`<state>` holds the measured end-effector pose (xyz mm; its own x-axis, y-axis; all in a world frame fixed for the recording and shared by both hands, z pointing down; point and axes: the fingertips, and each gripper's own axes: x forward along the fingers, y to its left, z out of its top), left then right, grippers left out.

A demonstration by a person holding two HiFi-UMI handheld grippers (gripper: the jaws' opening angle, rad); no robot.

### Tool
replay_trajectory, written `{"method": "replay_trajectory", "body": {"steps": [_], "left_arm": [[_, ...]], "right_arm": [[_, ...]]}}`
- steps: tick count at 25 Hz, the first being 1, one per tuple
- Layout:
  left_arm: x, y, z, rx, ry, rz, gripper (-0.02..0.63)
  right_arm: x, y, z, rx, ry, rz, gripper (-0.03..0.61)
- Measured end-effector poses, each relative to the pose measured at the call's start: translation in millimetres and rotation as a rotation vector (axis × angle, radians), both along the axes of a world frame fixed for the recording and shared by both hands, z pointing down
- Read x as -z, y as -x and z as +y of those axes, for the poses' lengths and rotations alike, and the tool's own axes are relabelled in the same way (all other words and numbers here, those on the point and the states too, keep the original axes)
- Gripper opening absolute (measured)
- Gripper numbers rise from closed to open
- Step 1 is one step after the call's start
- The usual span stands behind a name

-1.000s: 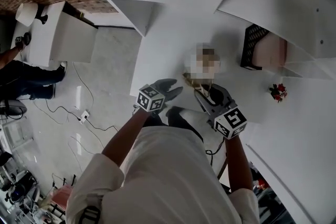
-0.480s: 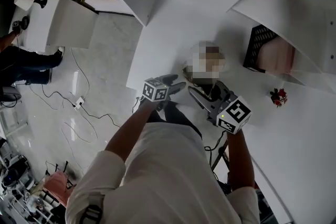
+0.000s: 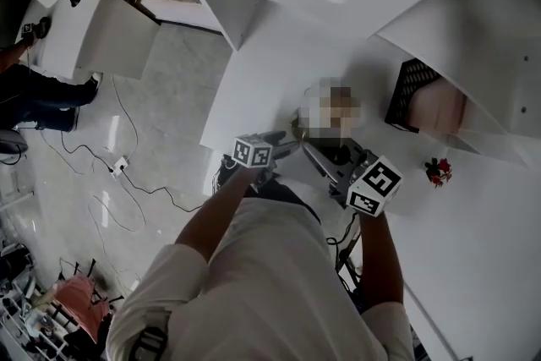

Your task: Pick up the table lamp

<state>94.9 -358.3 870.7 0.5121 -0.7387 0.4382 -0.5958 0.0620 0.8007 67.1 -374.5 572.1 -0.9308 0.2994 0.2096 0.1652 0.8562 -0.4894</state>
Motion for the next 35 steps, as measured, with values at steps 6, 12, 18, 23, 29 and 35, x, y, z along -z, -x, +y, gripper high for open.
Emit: {"method": "replay_trajectory", "body": {"steps": [6,12,18,23,29,35], "left_arm": [[-5.8,1.1,3.8,0.044,0.013,0.032,0.309],[-12.3,4.6,11.1,0.099,0.029,0.079,0.331],[-16.0,5.3,17.6,0.123,0.042,0.105,0.342],[-15.3,1.4,25.0,0.127,0.058,0.153,0.354],[-17.7,-13.4,31.7,0.132,0.070,0.238,0.377],[-15.7,-25.1,20.9,0.153,0.051,0.344,0.386]], "right_arm": [[3.4,3.2,-5.1,0.000,-0.025,-0.002,0.011],[7.8,10.7,-17.0,-0.036,-0.022,-0.019,0.011],[11.8,16.2,-25.3,-0.064,-0.024,-0.020,0.011],[24.0,18.5,-27.4,-0.104,0.008,-0.039,0.011],[43.9,17.5,-8.4,-0.112,-0.003,-0.056,0.011],[63.1,16.9,4.4,-0.123,-0.024,-0.077,0.011]]}}
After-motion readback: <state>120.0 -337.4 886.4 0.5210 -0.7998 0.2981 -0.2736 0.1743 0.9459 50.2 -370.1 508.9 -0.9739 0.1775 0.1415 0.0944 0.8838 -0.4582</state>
